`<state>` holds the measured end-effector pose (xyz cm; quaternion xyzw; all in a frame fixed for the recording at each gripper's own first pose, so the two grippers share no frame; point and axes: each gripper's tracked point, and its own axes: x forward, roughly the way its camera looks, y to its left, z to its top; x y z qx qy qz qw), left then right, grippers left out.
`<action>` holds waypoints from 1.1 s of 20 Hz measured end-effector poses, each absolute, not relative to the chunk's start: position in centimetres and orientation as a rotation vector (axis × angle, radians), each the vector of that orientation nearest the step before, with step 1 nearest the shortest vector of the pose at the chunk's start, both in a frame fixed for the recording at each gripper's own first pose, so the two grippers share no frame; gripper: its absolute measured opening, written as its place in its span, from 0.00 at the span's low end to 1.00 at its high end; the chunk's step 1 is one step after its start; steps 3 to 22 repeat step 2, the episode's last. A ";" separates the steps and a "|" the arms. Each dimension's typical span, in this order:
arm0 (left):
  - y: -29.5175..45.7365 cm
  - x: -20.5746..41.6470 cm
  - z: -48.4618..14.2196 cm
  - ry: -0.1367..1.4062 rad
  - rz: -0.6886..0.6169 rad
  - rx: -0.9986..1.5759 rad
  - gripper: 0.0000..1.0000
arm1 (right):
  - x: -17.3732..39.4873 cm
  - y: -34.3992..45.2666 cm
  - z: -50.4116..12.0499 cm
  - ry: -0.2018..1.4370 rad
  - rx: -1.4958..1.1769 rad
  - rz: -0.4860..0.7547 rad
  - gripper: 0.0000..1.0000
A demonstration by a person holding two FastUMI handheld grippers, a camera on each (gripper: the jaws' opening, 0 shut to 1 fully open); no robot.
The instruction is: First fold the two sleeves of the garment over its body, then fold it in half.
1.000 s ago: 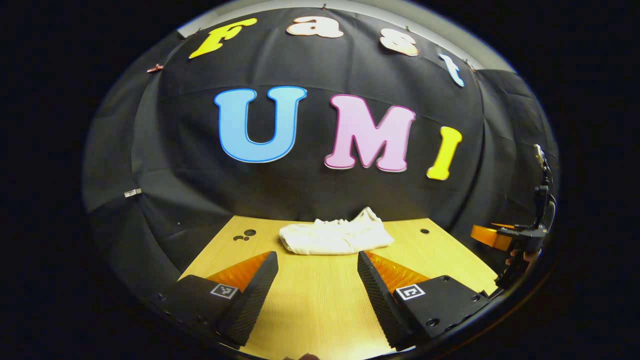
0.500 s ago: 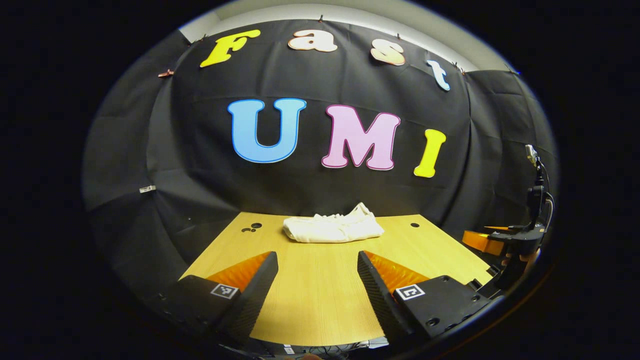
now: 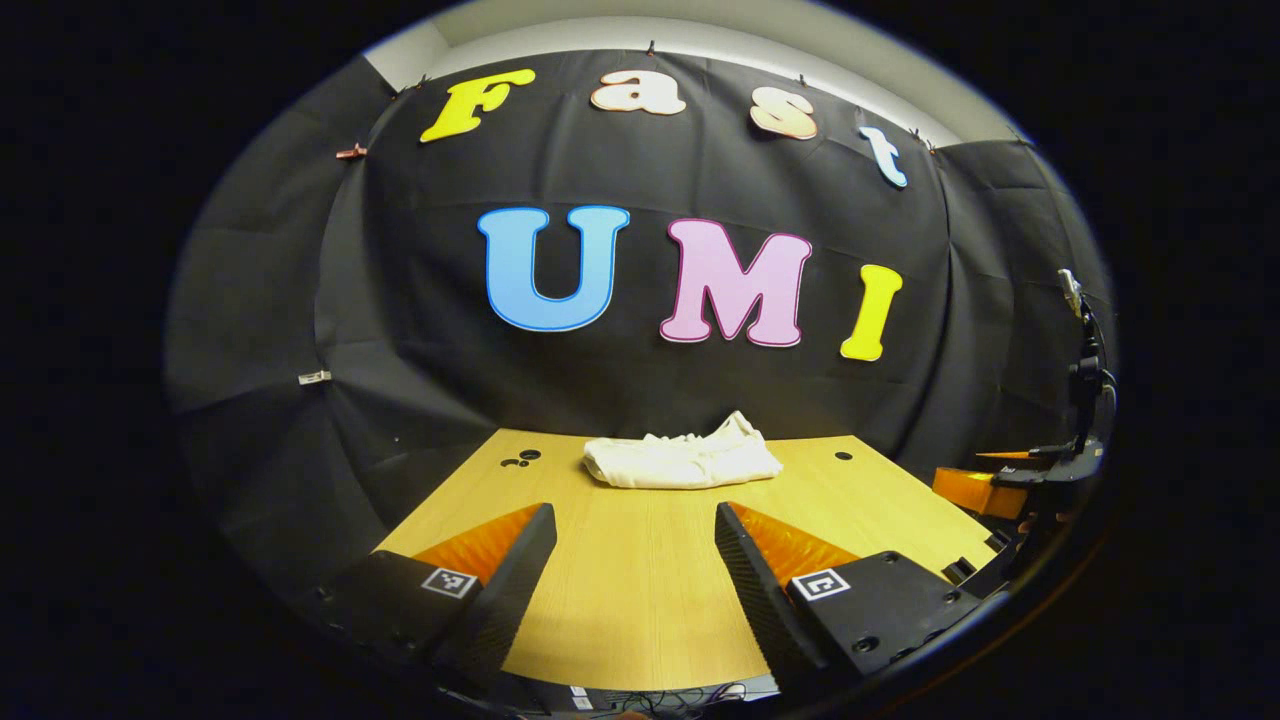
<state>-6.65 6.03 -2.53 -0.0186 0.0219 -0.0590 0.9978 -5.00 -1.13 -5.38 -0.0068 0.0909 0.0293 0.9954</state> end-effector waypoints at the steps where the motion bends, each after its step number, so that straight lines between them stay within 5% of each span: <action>1: 5.8 -6.3 -2.8 0.055 -0.123 -0.053 0.99 | -4.9 -1.2 -5.3 0.181 -0.008 0.055 0.99; 22: 5.5 -6.1 -3.0 0.067 -0.124 -0.066 0.99 | -4.8 -1.1 -5.2 0.183 -0.002 0.054 0.99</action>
